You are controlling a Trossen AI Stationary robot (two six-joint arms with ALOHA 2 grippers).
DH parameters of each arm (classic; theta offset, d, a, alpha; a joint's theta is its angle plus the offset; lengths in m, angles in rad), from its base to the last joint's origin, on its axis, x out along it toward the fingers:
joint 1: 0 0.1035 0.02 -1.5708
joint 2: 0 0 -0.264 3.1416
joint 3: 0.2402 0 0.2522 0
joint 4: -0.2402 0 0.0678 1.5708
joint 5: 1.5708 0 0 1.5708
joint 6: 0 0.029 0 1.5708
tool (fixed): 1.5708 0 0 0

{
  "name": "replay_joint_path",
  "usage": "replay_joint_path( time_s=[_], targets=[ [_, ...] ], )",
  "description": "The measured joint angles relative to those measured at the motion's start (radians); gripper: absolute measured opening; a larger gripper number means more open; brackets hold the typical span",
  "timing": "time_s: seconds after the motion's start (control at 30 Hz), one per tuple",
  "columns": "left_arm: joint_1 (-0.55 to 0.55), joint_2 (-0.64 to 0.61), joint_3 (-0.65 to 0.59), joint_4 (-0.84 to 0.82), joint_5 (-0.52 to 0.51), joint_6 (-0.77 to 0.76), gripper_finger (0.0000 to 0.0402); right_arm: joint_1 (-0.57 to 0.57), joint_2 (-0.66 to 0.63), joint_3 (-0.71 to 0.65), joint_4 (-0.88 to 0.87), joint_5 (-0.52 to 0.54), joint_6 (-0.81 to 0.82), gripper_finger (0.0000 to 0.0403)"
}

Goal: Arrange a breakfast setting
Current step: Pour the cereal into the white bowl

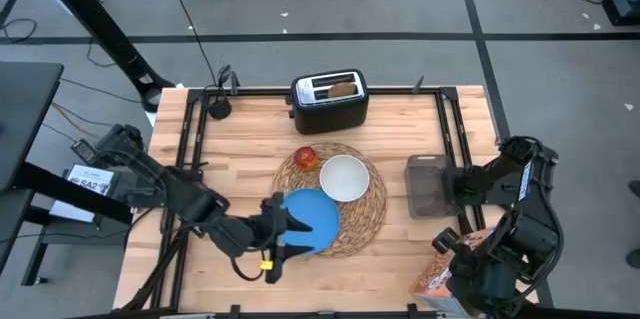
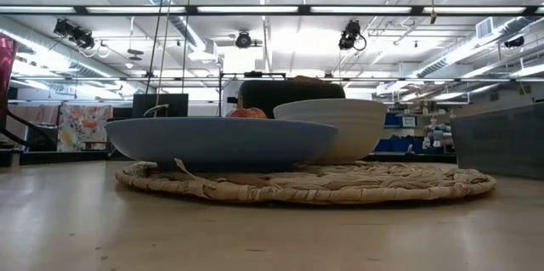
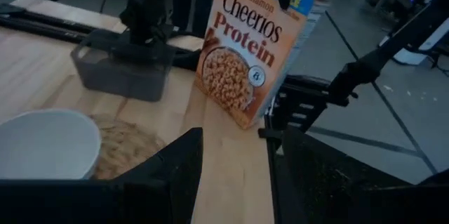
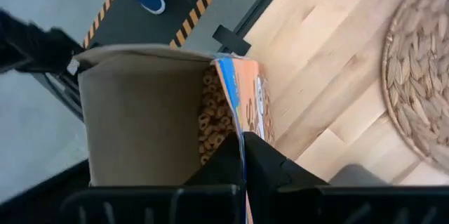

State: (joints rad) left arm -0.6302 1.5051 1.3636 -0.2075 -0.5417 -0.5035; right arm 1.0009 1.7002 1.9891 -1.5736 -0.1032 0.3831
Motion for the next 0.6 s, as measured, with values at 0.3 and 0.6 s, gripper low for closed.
replay_joint_path(
  time_s=[0.3, 0.6],
  targets=[
    [0.003, 0.123, 0.0, 0.136, 0.002, 0.052, 0.0203, -0.183, 0.0, 0.075, 0.005, -0.025, 0.251, 0.0005],
    [0.043, 0.243, 0.0, 0.159, 0.096, 0.068, 0.026, -0.327, 0.0, 0.075, 0.007, -0.012, 0.257, 0.0003]
  ],
)
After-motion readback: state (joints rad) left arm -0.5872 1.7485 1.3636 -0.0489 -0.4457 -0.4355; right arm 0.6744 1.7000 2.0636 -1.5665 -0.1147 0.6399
